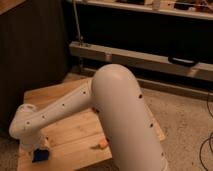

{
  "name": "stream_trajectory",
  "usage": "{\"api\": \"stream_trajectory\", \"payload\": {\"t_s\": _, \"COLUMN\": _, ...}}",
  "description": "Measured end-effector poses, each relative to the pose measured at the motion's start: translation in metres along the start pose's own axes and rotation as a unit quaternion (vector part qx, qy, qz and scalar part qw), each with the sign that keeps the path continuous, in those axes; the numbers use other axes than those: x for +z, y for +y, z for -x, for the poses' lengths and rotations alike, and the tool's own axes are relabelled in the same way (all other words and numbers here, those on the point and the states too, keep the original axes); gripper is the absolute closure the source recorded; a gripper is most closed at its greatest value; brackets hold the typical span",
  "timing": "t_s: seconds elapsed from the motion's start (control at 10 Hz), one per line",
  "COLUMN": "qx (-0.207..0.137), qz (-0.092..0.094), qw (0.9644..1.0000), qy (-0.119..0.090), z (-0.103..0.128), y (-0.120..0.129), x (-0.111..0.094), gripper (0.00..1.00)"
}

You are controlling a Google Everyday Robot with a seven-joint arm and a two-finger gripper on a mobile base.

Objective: Wipe the white sponge on the table

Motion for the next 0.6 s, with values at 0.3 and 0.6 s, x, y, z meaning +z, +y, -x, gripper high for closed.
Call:
{"api": "stream_trajectory", "payload": {"t_s": 0.3, "qx": 0.015, "qz": -0.011, "qw": 0.9997, "qy": -0.017, "z": 0.045, "y": 0.031, "x": -0.003, "gripper": 0.96}}
{"api": "stream_trajectory", "payload": {"t_s": 0.6, "qx": 0.043, "qz": -0.008, "qw": 0.9983, "qy": -0.038, "z": 0.075, "y": 0.056, "x": 0.003, "gripper": 0.96}}
